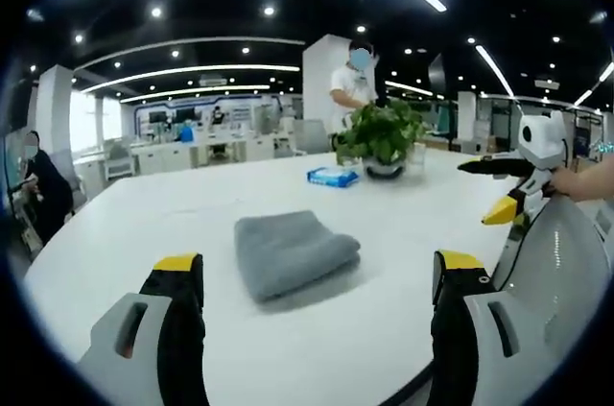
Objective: Open the folded towel by lifting each exposed corner and separating the folded layers until the towel lies flat within the target outline without major curled edges
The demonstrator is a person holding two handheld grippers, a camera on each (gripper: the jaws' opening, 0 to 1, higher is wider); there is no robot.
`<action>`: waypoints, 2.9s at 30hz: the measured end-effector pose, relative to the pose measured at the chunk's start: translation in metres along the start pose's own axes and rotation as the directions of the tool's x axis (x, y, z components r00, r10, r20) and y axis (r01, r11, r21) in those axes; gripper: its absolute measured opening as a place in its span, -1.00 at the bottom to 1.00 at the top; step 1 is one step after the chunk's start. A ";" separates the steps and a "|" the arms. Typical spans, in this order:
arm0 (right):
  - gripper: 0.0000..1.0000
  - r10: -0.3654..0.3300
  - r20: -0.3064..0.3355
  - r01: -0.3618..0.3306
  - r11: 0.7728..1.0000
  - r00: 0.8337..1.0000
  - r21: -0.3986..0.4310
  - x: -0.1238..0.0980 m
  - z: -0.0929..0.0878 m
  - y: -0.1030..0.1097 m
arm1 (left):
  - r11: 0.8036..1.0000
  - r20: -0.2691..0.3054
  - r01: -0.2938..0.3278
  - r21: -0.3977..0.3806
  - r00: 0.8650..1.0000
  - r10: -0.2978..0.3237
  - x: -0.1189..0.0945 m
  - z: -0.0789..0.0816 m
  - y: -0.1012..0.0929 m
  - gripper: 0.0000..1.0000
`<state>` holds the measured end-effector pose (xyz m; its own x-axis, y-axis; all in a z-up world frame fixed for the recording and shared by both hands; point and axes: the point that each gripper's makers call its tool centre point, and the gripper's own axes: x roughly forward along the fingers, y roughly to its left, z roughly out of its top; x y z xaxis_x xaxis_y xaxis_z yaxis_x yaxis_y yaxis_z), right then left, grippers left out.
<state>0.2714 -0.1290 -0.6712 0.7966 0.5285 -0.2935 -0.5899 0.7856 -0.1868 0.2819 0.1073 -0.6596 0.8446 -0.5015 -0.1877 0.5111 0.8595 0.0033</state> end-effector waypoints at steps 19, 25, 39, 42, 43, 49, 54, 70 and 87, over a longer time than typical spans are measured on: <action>1.00 -0.008 -0.094 0.008 1.000 0.996 -0.004 0.008 -0.021 -0.003 | 0.994 0.056 0.112 -0.012 0.992 -0.111 0.004 0.008 -0.019 0.93; 1.00 -0.022 -0.142 0.040 0.991 0.990 0.125 0.007 -0.030 -0.010 | 0.981 0.006 0.139 -0.134 0.990 -0.139 0.006 0.002 -0.015 0.99; 1.00 -0.029 -0.104 0.042 0.991 0.994 0.131 0.021 0.013 -0.019 | 0.980 -0.139 0.199 0.008 0.971 -0.196 0.042 0.012 -0.008 0.72; 1.00 -0.031 -0.076 0.046 0.979 0.997 0.196 0.025 0.018 -0.022 | 0.970 -0.184 0.226 0.089 0.961 -0.207 0.059 0.010 -0.014 0.69; 1.00 -0.030 -0.064 0.044 0.972 0.998 0.231 0.027 0.019 -0.023 | 0.966 -0.192 0.234 0.108 0.959 -0.210 0.065 0.009 -0.015 0.65; 1.00 -0.008 -0.082 0.032 0.955 0.997 0.296 0.041 0.007 -0.023 | 0.952 -0.272 0.273 0.142 0.935 -0.227 0.096 -0.013 -0.024 0.41; 1.00 0.023 -0.098 0.010 0.947 0.995 0.320 0.050 0.002 -0.019 | 0.947 -0.317 0.284 0.150 0.921 -0.226 0.118 -0.032 -0.026 0.26; 0.61 0.090 -0.129 -0.030 0.912 0.988 0.408 0.075 -0.013 -0.021 | 0.925 -0.409 0.339 0.174 0.879 -0.245 0.163 -0.071 -0.035 -0.26; 0.66 0.152 -0.087 -0.068 0.790 0.985 0.609 0.089 -0.023 -0.007 | 0.902 -0.446 0.326 0.284 0.877 -0.177 0.165 -0.076 -0.040 -0.86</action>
<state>0.3434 -0.0942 -0.7173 0.6831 0.6119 -0.3987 -0.4403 0.7806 0.4436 0.3884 -0.0025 -0.7655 0.5794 -0.5482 -0.6032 0.7816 0.5836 0.2204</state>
